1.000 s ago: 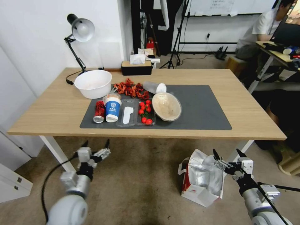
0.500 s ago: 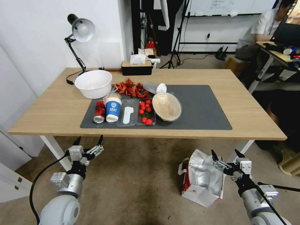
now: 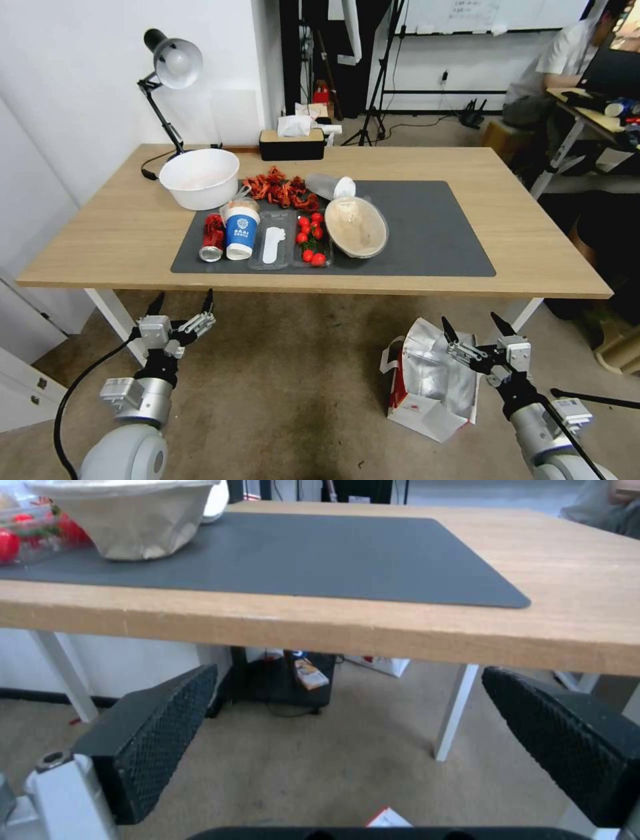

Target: Pick up the food delivery bag from the floor and place it on the table.

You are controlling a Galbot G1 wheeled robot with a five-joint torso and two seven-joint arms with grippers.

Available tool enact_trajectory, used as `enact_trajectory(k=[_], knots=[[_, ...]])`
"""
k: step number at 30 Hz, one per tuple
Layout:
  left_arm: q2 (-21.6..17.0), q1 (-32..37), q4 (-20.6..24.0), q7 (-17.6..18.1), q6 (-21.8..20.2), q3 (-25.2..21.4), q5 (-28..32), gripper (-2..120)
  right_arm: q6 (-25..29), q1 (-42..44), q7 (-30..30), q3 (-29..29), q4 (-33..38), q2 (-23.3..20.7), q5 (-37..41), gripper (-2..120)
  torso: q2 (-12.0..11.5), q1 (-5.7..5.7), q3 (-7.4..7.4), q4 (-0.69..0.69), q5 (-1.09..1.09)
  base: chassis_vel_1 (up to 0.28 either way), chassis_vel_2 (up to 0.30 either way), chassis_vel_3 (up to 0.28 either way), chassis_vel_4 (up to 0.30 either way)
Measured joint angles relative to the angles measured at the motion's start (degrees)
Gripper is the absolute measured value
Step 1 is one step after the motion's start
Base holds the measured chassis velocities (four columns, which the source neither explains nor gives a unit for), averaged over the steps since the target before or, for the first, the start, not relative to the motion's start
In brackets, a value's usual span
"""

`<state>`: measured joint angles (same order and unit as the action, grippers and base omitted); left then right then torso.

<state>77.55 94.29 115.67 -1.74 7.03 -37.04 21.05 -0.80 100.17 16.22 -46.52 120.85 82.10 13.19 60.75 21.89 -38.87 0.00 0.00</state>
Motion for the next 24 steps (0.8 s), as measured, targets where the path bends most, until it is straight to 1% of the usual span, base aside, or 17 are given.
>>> enact_trajectory(k=[2, 5, 7, 9, 14, 16, 21, 24], knots=[[0.0, 0.0, 0.0, 0.0, 0.1, 0.1, 0.0, 100, 0.0, 0.0, 0.0, 0.0, 0.0, 0.0, 0.0, 100, -0.2, -0.08, 0.08, 0.0, 0.0, 0.0, 0.0, 0.0, 0.0], [0.3, 0.1, -0.4, 0.0, 0.7, 0.5, 0.0, 100, 0.2, 0.4, 0.0, -0.1, 0.2, 0.0, 0.0, 100, -1.7, -0.75, 0.91, 0.0, 0.0, 0.0, 0.0, 0.0, 0.0], [0.3, 0.1, -0.5, 0.0, 0.8, 0.6, 0.0, 100, 0.2, 0.4, 0.0, -0.1, 0.2, 0.0, 0.0, 100, -1.9, -0.84, 1.03, 0.0, 0.0, 0.0, 0.0, 0.0, 0.0], [0.5, 0.1, -0.9, -0.1, 1.4, 0.6, 0.0, 100, 0.3, 0.6, 0.0, -0.1, 0.2, 0.1, 0.0, 100, -2.8, -1.25, 1.55, 0.0, 0.0, 0.0, 0.0, 0.0, 0.0], [0.5, 0.2, -1.2, -0.1, 2.1, 0.7, 0.0, 100, 0.4, 0.7, 0.1, -0.1, 0.3, 0.1, 0.0, 100, -3.9, -1.71, 2.19, 0.0, 0.0, 0.0, 0.0, 0.0, 0.0], [0.5, 0.1, -1.4, -0.1, 2.6, 0.8, 0.0, 100, 0.5, 0.7, 0.1, -0.1, 0.3, 0.1, -0.1, 100, -4.8, -2.09, 2.72, 0.0, 0.0, 0.0, 0.0, 0.0, 0.0], [0.5, 0.0, -1.7, -0.2, 3.0, 1.1, 0.1, 100, 0.5, 0.8, 0.1, 0.0, 0.4, 0.3, -0.3, 100, -6.0, -2.6, 3.37, 0.0, 0.0, 0.0, 0.0, 0.0, 0.0], [0.5, -0.2, -2.1, -0.2, 3.3, 1.4, 0.3, 100, 0.5, 0.7, 0.1, 0.0, 0.4, 0.3, -0.5, 100, -7.2, -3.14, 4.05, 0.0, 0.0, 0.0, 0.0, 0.0, 0.0]])
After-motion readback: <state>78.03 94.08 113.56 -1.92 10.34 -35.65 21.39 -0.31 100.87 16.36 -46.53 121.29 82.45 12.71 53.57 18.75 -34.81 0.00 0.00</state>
